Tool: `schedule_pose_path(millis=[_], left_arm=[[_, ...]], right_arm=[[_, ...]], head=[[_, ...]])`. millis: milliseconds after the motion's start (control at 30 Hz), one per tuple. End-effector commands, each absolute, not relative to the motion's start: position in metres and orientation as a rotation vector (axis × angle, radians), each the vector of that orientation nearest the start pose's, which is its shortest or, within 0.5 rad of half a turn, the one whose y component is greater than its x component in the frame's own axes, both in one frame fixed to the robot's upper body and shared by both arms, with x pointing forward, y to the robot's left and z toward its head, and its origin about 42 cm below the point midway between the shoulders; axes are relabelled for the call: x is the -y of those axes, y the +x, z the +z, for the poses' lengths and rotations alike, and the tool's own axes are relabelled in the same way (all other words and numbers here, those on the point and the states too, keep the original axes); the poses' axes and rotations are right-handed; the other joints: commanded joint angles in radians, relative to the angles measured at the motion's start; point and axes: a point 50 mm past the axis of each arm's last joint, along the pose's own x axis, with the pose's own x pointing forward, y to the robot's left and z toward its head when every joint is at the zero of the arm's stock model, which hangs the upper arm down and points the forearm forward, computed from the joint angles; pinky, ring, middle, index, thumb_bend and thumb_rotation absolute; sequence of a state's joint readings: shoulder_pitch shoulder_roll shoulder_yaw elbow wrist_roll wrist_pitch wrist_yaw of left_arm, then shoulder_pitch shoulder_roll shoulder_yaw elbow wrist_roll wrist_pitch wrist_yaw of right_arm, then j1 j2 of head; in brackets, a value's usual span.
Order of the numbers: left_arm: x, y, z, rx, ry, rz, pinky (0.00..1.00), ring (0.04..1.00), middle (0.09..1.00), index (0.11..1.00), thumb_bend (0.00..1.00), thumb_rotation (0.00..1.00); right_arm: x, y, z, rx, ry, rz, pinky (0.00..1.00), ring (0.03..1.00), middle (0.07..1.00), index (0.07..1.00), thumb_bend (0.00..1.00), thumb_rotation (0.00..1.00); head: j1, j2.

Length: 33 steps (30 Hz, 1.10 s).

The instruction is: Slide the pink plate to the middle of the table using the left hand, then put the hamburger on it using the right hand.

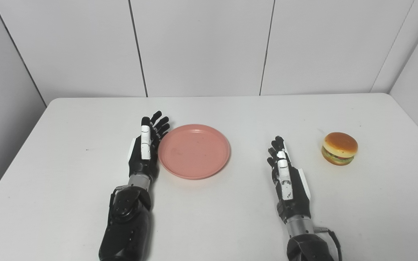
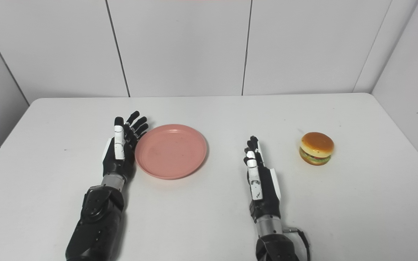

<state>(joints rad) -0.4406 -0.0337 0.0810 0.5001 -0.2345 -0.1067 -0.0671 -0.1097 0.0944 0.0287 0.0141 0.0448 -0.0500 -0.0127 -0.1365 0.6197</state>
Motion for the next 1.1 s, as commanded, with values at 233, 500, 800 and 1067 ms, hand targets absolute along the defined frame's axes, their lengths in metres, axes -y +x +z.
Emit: schedule_pose_path(millis=[233, 500, 800, 1067], left_arm=[[-0.155, 0.408, 0.117, 0.029, -0.274, -0.166, 0.93, 0.92, 0.902, 0.89, 0.78, 1.0], [-0.141, 0.402, 0.116, 0.027, -0.256, -0.199, 0.93, 0.927, 0.908, 0.905, 0.77, 1.0], [-0.134, 0.398, 0.116, 0.021, -0.242, -0.218, 0.94, 0.932, 0.911, 0.901, 0.77, 1.0], [-0.131, 0.397, 0.114, 0.022, -0.25, -0.215, 0.92, 0.929, 0.912, 0.904, 0.79, 1.0]], right_arm=[[0.154, 0.322, 0.146, 0.203, 0.157, 0.062, 1.0, 1.0, 1.0, 1.0, 0.56, 1.0], [0.156, 0.322, 0.146, 0.201, 0.156, 0.062, 1.0, 1.0, 1.0, 1.0, 0.56, 1.0], [0.155, 0.321, 0.147, 0.195, 0.161, 0.07, 1.0, 1.0, 1.0, 1.0, 0.56, 1.0], [0.156, 0.32, 0.149, 0.215, 0.139, 0.061, 1.0, 1.0, 1.0, 1.0, 0.57, 0.99]], head=[[-0.005, 0.003], [-0.011, 0.008], [-0.015, 0.013], [-0.032, 0.018]])
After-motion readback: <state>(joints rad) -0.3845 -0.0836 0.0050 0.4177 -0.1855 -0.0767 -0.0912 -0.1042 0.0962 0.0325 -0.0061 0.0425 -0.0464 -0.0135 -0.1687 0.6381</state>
